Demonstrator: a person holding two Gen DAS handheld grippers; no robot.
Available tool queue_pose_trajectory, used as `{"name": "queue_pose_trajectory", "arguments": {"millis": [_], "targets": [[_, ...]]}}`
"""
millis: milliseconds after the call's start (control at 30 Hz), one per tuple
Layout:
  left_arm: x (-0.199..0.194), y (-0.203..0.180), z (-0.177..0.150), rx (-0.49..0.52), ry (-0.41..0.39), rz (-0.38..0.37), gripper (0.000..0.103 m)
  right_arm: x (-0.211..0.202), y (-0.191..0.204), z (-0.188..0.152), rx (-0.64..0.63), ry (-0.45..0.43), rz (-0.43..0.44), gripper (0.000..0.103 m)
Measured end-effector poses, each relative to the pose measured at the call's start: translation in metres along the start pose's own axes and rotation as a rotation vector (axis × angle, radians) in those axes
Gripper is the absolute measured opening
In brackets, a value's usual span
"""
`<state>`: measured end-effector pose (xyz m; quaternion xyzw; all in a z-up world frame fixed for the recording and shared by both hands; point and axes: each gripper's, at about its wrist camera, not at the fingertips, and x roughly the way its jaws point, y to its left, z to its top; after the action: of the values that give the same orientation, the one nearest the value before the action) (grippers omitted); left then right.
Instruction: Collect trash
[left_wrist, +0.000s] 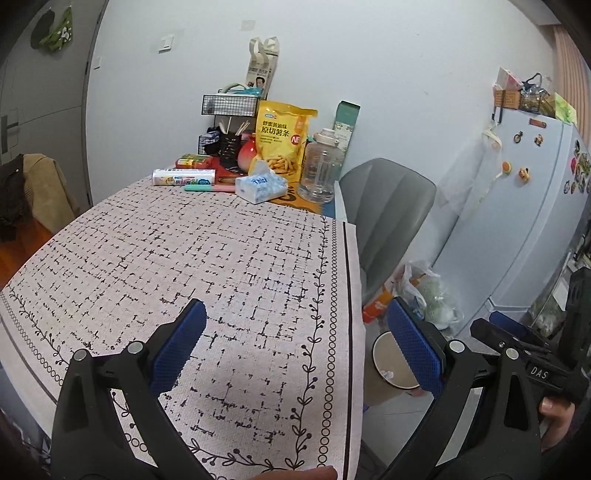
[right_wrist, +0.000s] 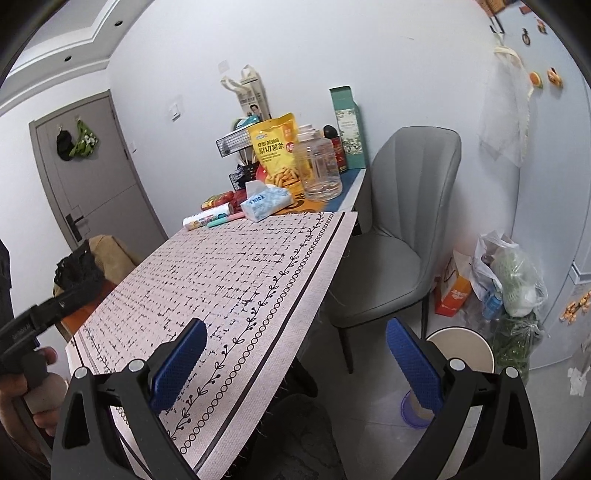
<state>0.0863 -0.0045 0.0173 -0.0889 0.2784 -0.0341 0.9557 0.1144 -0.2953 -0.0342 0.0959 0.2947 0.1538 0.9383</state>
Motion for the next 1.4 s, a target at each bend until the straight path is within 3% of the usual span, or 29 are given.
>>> {"name": "queue_pose_trajectory", "arguments": {"millis": [533, 1400], "targets": [[-0.001, 0.005, -0.009, -0.011, -0.012, 0.013, 0.097, 0.022, 0.001, -0.010, -0.002, 0.025, 0.014, 0.095], [-0.003, 0.002, -0.010, -0.015, -0.021, 0.008, 0.097, 0.020, -0.008, -0.013, 0.012, 0.015, 0.000, 0.095]]}}
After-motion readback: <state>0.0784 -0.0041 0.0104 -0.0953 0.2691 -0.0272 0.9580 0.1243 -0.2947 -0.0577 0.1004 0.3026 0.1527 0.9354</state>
